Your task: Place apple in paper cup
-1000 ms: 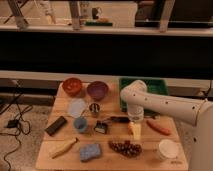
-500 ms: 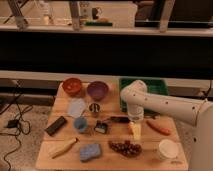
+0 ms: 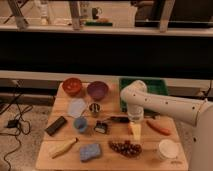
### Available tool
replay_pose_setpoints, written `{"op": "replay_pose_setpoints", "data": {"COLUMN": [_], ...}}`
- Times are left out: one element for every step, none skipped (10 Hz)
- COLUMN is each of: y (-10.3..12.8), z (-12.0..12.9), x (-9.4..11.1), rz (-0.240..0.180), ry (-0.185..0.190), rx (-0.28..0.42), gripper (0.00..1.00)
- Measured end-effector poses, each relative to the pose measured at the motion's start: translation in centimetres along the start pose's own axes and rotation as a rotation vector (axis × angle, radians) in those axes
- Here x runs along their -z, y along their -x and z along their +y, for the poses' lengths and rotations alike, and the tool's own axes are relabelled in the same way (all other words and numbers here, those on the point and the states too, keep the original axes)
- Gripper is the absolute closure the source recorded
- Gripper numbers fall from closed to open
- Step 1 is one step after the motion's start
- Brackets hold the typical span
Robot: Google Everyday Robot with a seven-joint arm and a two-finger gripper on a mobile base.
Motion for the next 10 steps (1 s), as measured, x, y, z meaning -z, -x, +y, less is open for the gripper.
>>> {"op": "replay_pose_setpoints", "data": {"y": [0.0, 0.0, 0.0, 0.0, -0.1, -0.6, -1.2, -1.2, -1.2, -1.6], "z": [0.0, 0.0, 0.0, -0.1, -0.3, -0.5, -0.7, -0.8, -1.0, -1.0], "x": [0.0, 0.0, 0.0, 0.0, 0.0, -0.1, -0.2, -0.3, -0.3, -0.5], "rz": [0.000, 0.000, -0.001, -0.007, -0.041, -0.078, -0.124, -0.143, -0.164, -0.184], "ry": [0.000, 0.000, 0.000, 0.005, 0.027, 0.048, 0.071, 0.085, 0.099, 0.117], "rx": [0.000, 0.000, -0.001, -0.005, -0.013, -0.026, -0.042, -0.046, -0.050, -0.063], "gripper": [0.00, 0.00, 0.00, 0.00, 0.00, 0.00, 0.00, 0.00, 0.00, 0.00]}}
